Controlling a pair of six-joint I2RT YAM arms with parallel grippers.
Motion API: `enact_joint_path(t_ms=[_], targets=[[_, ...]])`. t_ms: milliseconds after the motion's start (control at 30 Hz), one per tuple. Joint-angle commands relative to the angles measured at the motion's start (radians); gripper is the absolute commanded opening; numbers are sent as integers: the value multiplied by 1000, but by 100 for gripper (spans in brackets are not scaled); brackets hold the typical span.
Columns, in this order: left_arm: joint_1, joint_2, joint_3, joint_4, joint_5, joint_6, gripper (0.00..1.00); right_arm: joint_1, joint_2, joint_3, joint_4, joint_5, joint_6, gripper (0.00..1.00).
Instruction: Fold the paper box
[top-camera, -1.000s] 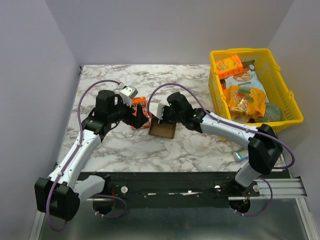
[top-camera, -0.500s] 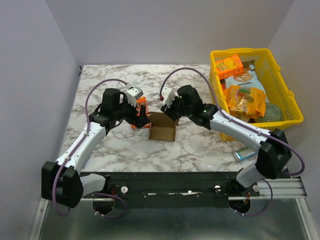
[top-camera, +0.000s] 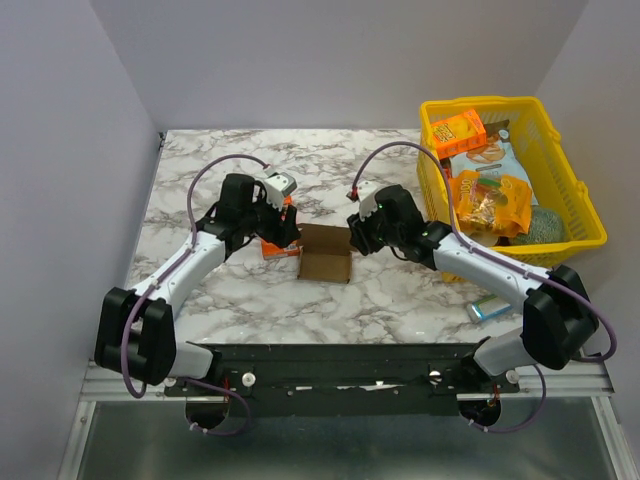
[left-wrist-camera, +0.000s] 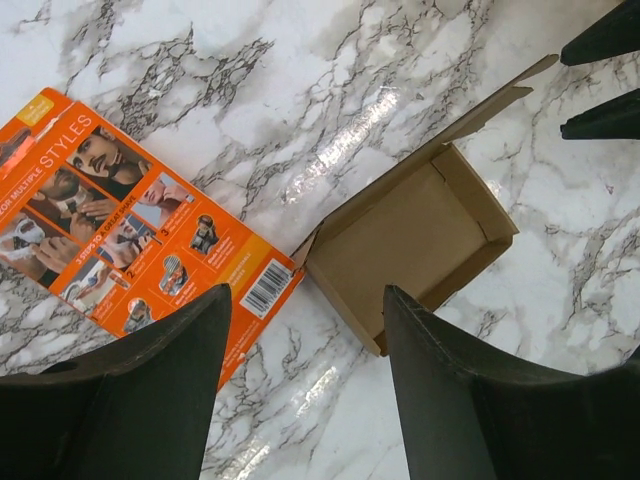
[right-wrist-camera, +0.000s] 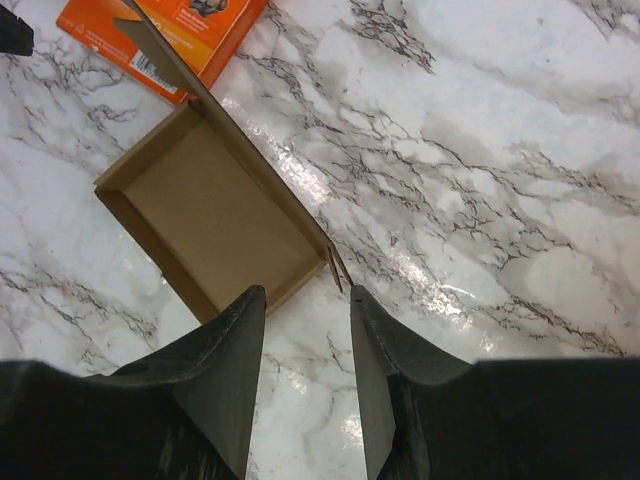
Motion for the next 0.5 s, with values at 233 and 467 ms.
enact_joint_path(t_ms=[233,467], targets=[[-37,91,42,62,-13,36,69,-25,27,-46,82,-36,36,48],[-60,131,53,54,-32,42,52,-23,57,-41,105,-19,16,43]])
